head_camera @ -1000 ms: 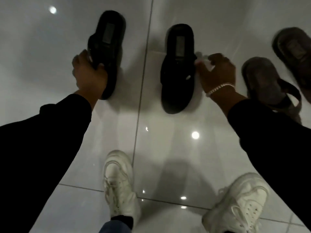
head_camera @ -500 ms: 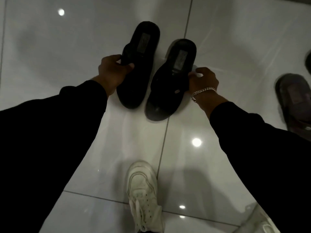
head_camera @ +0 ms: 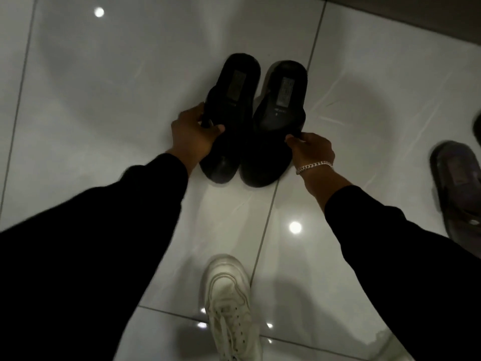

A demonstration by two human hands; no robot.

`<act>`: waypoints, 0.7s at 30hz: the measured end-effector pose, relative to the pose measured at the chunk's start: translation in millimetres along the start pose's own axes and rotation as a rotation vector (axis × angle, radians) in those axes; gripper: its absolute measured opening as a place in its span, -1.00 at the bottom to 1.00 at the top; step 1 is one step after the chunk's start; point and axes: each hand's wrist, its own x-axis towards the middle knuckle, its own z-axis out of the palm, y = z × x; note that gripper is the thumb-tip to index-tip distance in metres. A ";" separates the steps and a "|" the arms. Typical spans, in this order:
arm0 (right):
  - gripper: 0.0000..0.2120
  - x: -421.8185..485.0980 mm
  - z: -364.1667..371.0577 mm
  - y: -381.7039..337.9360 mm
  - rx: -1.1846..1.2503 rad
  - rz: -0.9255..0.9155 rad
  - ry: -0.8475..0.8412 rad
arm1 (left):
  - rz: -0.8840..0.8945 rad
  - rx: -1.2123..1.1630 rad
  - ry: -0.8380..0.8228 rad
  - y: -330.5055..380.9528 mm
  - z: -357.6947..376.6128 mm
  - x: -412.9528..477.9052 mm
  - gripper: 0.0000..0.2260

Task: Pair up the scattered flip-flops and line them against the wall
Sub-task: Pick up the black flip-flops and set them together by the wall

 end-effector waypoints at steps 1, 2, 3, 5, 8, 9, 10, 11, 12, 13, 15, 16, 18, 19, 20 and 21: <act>-0.68 -0.8 -0.1 -3.1 -0.001 -0.002 -0.008 | 0.009 0.000 0.031 -0.2 0.8 -0.6 -0.52; -0.69 -2.3 -1.0 -6.1 -0.008 -0.007 -0.010 | 0.009 0.000 0.056 0.0 0.4 -0.8 -0.55; -0.70 -3.4 -2.2 -8.6 -0.019 -0.017 -0.011 | 0.004 0.001 0.068 1.1 -1.8 0.3 -0.57; -0.69 -0.4 -6.5 -12.6 -0.065 -0.051 -0.018 | -0.016 0.019 0.063 3.4 -6.3 5.1 -0.55; -0.62 6.3 -10.3 -17.2 -0.088 -0.067 -0.023 | -0.122 0.009 0.015 7.9 -13.9 12.0 -0.36; -0.60 8.1 -9.5 -19.3 -0.068 -0.064 -0.017 | -0.139 0.009 -0.013 9.6 -15.9 14.2 -0.34; -0.59 9.0 -7.6 -20.6 -0.059 -0.064 -0.010 | -0.134 0.035 -0.045 12.3 -16.8 15.6 -0.36; -0.60 9.2 -5.5 -21.1 -0.065 -0.066 -0.006 | -0.120 0.076 -0.071 14.9 -16.7 16.6 -0.39; -0.61 9.9 -3.6 -20.7 -0.074 -0.068 -0.005 | -0.106 0.110 -0.082 17.3 -15.1 18.2 -0.41; -0.63 10.2 -1.5 -19.9 -0.078 -0.068 -0.004 | -0.095 0.128 -0.080 19.8 -13.8 20.7 -0.42; -0.66 11.7 1.6 -18.3 -0.055 -0.069 0.000 | -0.087 0.139 -0.059 23.3 -11.6 25.2 -0.41; -0.68 14.7 0.7 -19.1 -0.031 -0.068 0.002 | -0.088 0.134 -0.055 24.9 -10.2 29.0 -0.39; -0.73 23.7 -4.8 -22.4 0.031 -0.061 0.023 | -0.086 0.104 -0.071 28.3 -6.2 37.0 -0.36; -0.75 28.4 -7.6 -24.7 0.058 -0.067 0.036 | -0.075 0.105 -0.085 30.2 -4.8 41.7 -0.35; -0.76 34.2 -10.1 -28.1 0.075 -0.080 0.052 | -0.056 0.114 -0.092 33.7 -3.5 48.1 -0.35; -0.76 40.4 -12.0 -33.5 0.085 -0.098 0.067 | -0.034 0.124 -0.087 38.8 -3.5 55.7 -0.37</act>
